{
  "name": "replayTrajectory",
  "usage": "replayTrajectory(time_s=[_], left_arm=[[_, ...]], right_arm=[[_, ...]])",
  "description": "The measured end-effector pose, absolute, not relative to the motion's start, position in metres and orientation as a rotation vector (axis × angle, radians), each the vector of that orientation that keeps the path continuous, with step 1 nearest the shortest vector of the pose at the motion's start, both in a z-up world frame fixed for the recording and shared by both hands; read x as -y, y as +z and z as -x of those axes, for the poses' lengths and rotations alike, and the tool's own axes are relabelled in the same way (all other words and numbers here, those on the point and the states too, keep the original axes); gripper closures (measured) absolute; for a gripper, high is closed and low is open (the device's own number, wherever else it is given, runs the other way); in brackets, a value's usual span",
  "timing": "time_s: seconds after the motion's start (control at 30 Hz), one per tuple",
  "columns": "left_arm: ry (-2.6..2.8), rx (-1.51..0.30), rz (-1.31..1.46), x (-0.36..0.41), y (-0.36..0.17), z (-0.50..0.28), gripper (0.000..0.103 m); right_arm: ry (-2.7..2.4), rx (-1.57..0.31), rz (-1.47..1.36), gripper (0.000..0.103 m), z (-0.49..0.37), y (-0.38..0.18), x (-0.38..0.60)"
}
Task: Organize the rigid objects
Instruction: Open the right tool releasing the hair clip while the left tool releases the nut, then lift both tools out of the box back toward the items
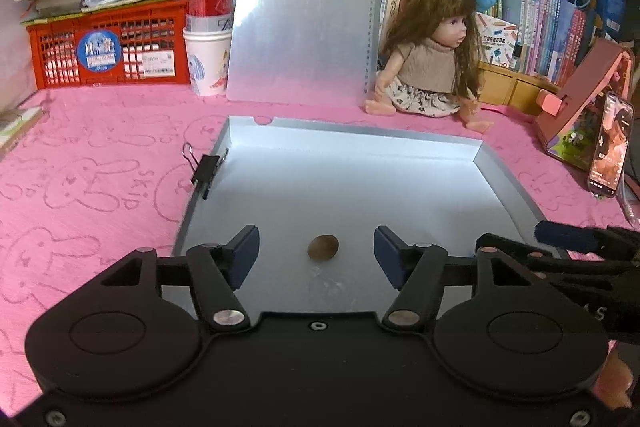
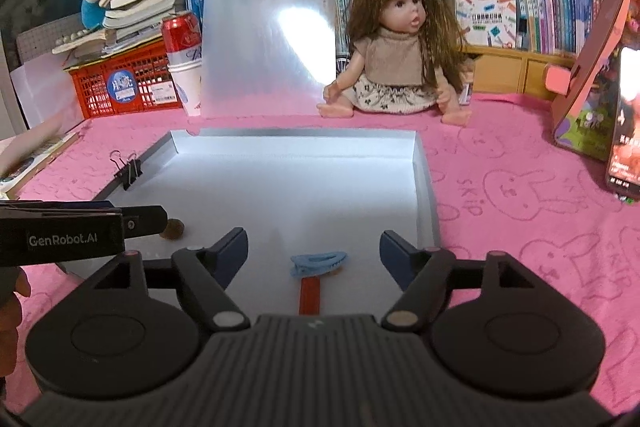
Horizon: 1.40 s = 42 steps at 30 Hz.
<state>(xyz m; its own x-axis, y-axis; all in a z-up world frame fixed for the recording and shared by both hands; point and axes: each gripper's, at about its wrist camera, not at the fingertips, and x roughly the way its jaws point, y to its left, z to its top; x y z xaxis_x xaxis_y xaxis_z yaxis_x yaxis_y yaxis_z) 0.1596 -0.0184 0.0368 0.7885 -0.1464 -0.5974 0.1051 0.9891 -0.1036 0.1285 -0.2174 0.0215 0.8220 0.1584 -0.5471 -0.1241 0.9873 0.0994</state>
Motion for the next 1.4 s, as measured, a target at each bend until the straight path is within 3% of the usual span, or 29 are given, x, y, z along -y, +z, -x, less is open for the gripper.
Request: replayTrajectory(time_s=[0.6,1.17,1.4], left_arm=[[-0.217,-0.553,0.055,0.016,0.067,-0.107,0.031],[-0.245,-0.518,0.019,0.012,0.063,-0.059,0.024],[-0.253,-0.523,0.001,0.009,0.055,-0.044,0.021]], right_arm=[[0.179,-0.498,-0.059,0.014,-0.091,0.047,0.224],[0.186,-0.432,-0.012,0.000,-0.051,0.048,0.223],[0.183,-0.426,-0.004,0.000,-0.040,0.043,0.221]])
